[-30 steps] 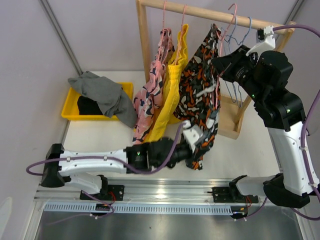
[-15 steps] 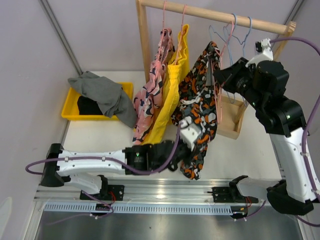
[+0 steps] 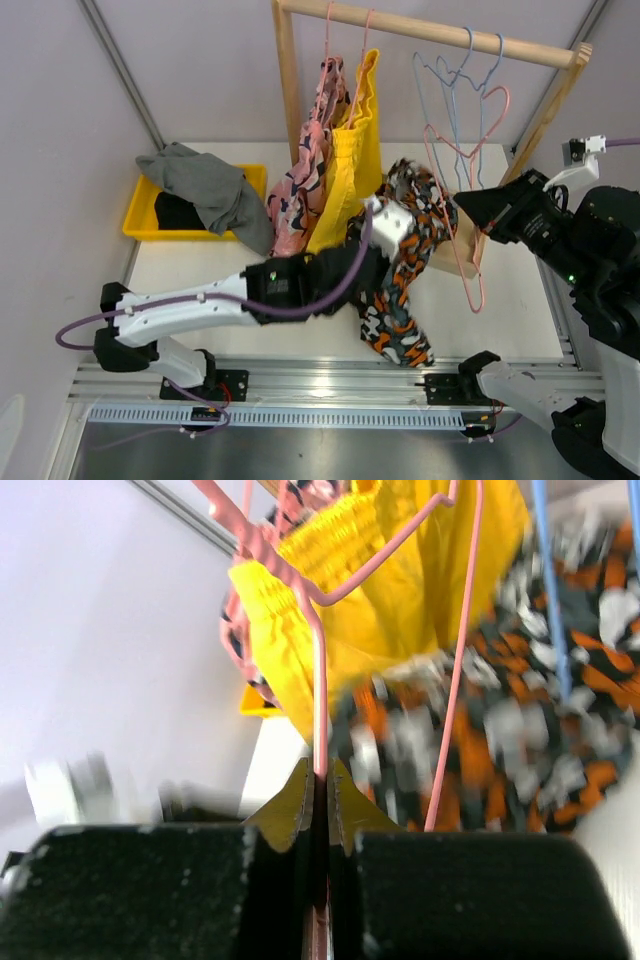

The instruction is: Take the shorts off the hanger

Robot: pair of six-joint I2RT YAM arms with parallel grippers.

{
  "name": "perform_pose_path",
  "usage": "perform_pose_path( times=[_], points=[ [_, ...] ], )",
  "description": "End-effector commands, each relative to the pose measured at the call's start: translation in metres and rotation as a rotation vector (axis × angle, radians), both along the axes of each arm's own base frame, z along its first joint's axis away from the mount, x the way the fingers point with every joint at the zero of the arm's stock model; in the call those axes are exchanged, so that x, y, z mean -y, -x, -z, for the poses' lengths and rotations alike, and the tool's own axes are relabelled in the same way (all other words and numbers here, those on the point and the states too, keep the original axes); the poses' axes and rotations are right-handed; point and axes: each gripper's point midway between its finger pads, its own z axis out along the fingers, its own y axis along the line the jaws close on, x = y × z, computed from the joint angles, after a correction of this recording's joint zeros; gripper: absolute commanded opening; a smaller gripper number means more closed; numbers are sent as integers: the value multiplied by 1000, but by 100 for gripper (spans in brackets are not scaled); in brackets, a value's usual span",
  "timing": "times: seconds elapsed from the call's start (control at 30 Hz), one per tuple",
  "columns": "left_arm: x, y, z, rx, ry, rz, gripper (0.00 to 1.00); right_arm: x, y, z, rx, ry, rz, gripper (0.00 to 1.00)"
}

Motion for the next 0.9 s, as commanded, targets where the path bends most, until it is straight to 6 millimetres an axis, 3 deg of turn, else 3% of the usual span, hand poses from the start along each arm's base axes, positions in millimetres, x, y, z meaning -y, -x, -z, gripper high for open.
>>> perform_pose_path(
  times=[0.0, 0.03, 0.07, 0.13, 0.17, 0.2, 0.27, 0.37, 0.43, 0.57, 0.73, 0.87],
  points=[
    [-52, 57, 10, -2, -87, -35, 0, -11, -15, -23, 54, 18, -30, 0],
    [-64, 63, 27, -29, -128, -50, 0, -16, -29, -24, 47, 34, -27, 0],
    [-89, 66, 45, -35, -223, -83, 0, -15, -29, -43, 94, 22, -24, 0],
    [-113, 81, 57, -110, -199, -122, 0, -17, -40, -57, 131, 29, -15, 0],
    [-133, 83, 70, -109, -264, -137, 0, -24, -55, -56, 121, 42, -13, 0],
    [-137, 95, 70, -140, -228, -129, 0, -24, -58, -67, 146, 32, -9, 0],
    [-163, 99, 67, -162, -232, -139, 0, -30, -82, -68, 146, 35, 1, 0],
    [-185, 100, 58, -184, -199, -183, 0, -38, -114, -59, 128, 34, 0, 0],
    [-194, 92, 50, -168, -158, -206, 0, -41, -130, -55, 122, 35, -2, 0],
    [-217, 70, 17, -129, -71, -253, 0, -40, -171, -42, 97, 24, 6, 0],
    [-245, 46, -15, -65, -39, -326, 0, -34, -195, -38, 99, 21, 23, 0],
    [-273, 28, -35, -34, 1, -389, 0, -31, -209, -23, 63, 27, 26, 0]
  ],
)
